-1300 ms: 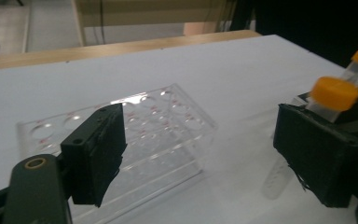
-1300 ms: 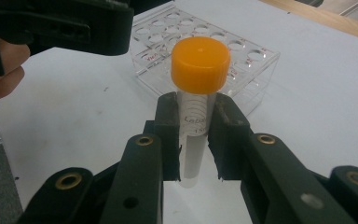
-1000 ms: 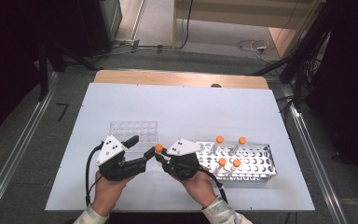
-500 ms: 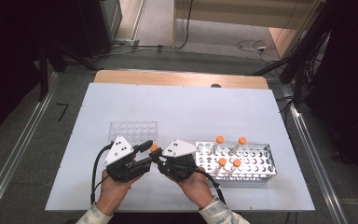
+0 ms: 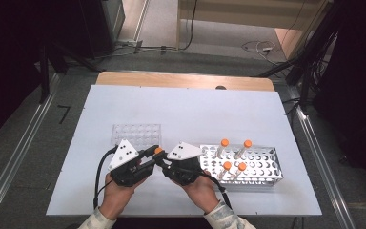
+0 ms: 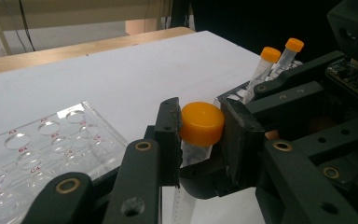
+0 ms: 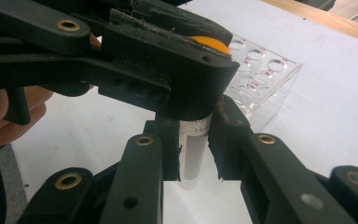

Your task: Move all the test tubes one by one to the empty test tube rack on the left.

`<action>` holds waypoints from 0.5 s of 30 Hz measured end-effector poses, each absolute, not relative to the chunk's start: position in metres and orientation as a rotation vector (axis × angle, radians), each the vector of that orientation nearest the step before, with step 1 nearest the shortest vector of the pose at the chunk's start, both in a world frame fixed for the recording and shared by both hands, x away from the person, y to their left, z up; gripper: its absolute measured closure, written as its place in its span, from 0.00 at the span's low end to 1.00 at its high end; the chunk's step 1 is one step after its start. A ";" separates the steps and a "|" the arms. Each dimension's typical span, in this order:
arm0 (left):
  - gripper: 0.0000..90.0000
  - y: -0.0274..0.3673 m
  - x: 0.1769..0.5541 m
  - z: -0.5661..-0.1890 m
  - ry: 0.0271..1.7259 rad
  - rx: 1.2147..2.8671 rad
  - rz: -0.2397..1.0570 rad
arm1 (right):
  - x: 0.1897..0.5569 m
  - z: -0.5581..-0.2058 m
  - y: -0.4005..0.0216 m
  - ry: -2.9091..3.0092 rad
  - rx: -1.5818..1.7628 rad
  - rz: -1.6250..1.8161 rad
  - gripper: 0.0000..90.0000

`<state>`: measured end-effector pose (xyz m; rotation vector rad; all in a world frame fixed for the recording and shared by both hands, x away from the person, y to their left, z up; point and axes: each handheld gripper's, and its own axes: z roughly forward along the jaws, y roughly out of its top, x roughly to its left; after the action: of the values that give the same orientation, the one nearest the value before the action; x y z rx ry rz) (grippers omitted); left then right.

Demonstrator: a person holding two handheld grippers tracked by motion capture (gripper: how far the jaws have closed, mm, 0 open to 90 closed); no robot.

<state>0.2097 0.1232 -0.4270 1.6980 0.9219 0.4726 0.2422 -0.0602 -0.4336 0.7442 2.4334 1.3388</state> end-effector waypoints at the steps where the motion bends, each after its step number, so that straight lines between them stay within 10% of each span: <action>1: 0.77 0.123 0.210 -0.427 0.923 1.694 0.469 | 0.242 -0.434 -0.060 2.433 0.746 1.340 0.80; 15: 0.77 0.134 0.218 -0.419 0.950 1.652 0.461 | 0.237 -0.426 -0.077 2.450 0.765 1.373 0.33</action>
<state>0.2183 0.1344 -0.4186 1.6515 0.9505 0.4607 0.2370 -0.0767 -0.4258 0.7652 2.4496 1.3732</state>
